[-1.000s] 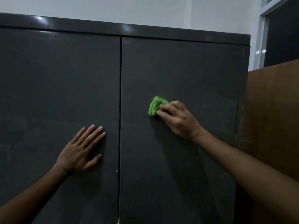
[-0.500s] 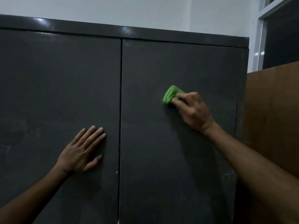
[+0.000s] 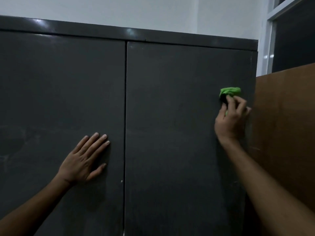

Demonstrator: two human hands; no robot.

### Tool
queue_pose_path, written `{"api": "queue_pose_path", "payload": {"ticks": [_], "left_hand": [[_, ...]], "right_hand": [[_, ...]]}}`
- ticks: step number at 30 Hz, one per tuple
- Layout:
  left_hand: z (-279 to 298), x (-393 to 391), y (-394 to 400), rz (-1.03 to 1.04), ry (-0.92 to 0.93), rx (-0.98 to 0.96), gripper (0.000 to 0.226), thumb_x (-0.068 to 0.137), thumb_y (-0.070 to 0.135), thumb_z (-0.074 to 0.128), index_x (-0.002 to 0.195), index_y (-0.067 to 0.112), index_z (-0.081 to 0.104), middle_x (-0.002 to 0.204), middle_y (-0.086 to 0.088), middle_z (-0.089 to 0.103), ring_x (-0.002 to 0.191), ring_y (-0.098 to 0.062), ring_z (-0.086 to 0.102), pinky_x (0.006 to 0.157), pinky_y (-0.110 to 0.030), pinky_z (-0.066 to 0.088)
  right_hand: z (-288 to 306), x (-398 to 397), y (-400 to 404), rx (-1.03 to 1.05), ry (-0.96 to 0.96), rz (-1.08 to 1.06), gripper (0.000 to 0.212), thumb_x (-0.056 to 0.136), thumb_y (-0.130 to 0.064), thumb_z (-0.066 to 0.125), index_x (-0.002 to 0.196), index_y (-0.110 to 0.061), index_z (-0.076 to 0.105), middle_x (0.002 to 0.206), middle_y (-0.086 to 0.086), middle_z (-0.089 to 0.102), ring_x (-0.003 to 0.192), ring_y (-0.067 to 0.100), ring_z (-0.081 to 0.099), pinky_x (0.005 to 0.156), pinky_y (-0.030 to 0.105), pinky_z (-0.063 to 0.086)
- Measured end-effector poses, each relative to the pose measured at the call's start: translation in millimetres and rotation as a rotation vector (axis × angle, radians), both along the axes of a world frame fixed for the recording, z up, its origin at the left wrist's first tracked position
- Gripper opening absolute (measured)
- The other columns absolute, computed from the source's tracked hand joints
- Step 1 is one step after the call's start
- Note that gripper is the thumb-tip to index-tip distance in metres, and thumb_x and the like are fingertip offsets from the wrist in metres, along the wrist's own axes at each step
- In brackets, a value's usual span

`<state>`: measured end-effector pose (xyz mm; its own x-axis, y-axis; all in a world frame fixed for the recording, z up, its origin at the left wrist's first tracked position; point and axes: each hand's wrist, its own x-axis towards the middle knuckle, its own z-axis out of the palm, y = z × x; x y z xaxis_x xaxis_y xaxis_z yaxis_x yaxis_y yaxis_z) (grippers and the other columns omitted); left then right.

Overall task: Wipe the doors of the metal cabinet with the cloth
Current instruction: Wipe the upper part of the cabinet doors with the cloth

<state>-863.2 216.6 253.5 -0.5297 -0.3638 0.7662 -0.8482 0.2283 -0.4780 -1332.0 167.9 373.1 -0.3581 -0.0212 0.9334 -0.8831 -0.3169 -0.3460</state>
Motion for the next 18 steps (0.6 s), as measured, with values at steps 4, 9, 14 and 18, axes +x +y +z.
{"api": "queue_pose_path", "payload": {"ticks": [4,9,14,18], "left_hand": [[2.9,-1.3,3.5,-0.015,0.003,-0.004,0.075,0.1,0.056,0.03,0.161,0.017,0.011,0.154,-0.017,0.04,0.156,-0.024,0.007,0.127,-0.043,0.006],[4.7,-3.6,5.9,-0.002,0.008,0.003,0.072,0.102,0.059,0.019,0.162,0.02,0.006,0.154,-0.016,0.039,0.157,-0.022,0.003,0.127,-0.043,0.005],[3.7,-6.1,8.7,0.021,0.037,0.011,0.072,0.102,0.059,0.019,0.162,0.02,0.007,0.154,-0.017,0.039,0.157,-0.022,0.004,0.127,-0.043,0.005],[-4.8,-11.0,7.3,0.066,0.104,0.035,0.074,0.102,0.06,0.022,0.161,0.018,0.012,0.158,-0.02,0.035,0.156,-0.028,0.01,0.127,-0.047,0.006]], "right_hand": [[-19.1,17.3,3.7,-0.001,0.61,0.022,0.035,0.091,-0.003,0.059,0.125,-0.008,0.064,0.127,0.02,0.057,0.103,0.041,0.051,0.089,0.045,0.046],[25.9,-26.9,0.9,-0.009,0.394,-0.01,0.034,0.094,-0.008,0.058,0.127,-0.012,0.062,0.132,0.017,0.052,0.11,0.039,0.05,0.086,0.034,0.044],[-35.4,28.3,2.3,0.028,0.151,0.058,0.033,0.091,-0.006,0.061,0.123,-0.01,0.063,0.127,0.02,0.051,0.106,0.038,0.048,0.086,0.022,0.028],[0.2,-5.0,-0.3,-0.02,0.705,-0.015,0.034,0.089,-0.004,0.065,0.122,-0.011,0.066,0.123,0.021,0.057,0.1,0.04,0.051,0.079,0.042,0.051]]}}
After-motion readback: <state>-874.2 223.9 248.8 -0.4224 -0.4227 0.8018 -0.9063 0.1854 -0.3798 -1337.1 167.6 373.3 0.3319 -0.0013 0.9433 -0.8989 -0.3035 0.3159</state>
